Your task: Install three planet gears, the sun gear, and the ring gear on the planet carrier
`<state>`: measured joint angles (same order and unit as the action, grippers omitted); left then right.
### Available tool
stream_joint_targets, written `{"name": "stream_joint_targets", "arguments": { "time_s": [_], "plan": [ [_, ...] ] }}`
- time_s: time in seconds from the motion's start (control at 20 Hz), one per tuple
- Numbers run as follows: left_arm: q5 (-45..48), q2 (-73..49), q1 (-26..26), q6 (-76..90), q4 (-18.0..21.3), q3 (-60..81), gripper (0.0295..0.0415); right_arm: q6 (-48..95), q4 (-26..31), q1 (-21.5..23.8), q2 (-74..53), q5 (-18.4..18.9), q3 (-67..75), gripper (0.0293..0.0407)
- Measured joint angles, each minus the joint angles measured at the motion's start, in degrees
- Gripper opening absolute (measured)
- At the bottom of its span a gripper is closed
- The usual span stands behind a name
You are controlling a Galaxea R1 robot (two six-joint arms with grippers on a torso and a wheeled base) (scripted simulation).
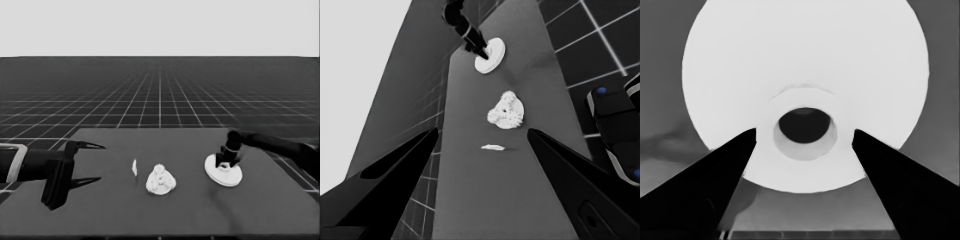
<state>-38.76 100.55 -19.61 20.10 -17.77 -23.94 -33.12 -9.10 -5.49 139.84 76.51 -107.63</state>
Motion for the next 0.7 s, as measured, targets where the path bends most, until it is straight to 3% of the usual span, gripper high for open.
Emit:
{"name": "stream_joint_targets", "arguments": {
  "time_s": [0.2,0.25,0.7],
  "plan": [
    [0.00,0.00,0.00,0.00,0.00,0.00,0.0385,0.18,-0.13,-0.30,0.23,-0.35,-0.48,0.0385],
    [0.00,0.00,0.00,0.00,0.00,0.00,0.0385,0.19,-0.15,-0.32,0.23,-0.36,-0.50,0.0349],
    [0.00,0.00,0.00,0.00,0.00,0.00,0.0385,0.20,-0.15,-0.31,0.25,-0.38,-0.54,0.0348]
  ]
}}
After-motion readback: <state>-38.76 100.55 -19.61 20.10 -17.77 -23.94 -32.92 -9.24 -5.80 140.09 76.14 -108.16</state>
